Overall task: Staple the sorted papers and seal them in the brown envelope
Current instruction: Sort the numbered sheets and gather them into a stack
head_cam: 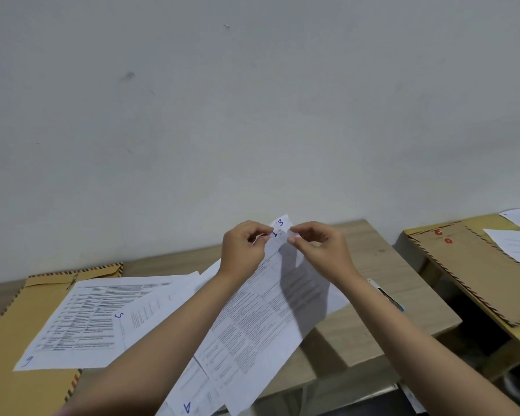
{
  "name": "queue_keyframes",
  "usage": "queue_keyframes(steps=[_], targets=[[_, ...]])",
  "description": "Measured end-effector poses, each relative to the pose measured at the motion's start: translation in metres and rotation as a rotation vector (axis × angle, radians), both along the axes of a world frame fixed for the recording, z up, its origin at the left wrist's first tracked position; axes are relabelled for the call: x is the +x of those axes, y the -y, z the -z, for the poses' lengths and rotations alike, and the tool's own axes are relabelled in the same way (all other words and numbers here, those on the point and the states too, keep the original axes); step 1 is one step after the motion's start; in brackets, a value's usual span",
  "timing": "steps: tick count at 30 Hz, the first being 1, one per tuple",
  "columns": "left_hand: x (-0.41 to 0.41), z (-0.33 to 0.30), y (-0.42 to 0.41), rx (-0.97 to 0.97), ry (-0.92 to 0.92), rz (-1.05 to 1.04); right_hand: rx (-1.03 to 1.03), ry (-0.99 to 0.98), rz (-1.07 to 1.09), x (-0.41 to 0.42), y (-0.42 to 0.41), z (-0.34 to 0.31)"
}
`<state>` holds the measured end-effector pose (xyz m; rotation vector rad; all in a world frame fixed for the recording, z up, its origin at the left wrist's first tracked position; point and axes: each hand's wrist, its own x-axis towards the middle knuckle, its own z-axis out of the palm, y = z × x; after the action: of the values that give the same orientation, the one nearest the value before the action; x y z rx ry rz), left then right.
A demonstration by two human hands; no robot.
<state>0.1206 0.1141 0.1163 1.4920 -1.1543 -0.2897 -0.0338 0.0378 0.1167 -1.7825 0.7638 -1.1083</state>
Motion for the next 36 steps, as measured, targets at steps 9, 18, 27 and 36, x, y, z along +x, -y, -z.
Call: queue_keyframes(steps=[9,18,27,36], targets=[[-0.003,-0.008,-0.009,-0.056,0.010,0.000,-0.060,-0.019,-0.045,-0.003,-0.014,-0.005],[-0.010,-0.012,-0.016,-0.061,-0.132,0.000,-0.048,0.028,0.042,-0.002,-0.026,0.000],[-0.013,-0.013,-0.022,-0.004,-0.268,0.061,-0.029,0.085,0.037,-0.003,-0.039,0.007],[-0.018,-0.014,-0.028,-0.020,-0.272,0.064,-0.158,0.007,0.156,-0.001,-0.046,0.018]])
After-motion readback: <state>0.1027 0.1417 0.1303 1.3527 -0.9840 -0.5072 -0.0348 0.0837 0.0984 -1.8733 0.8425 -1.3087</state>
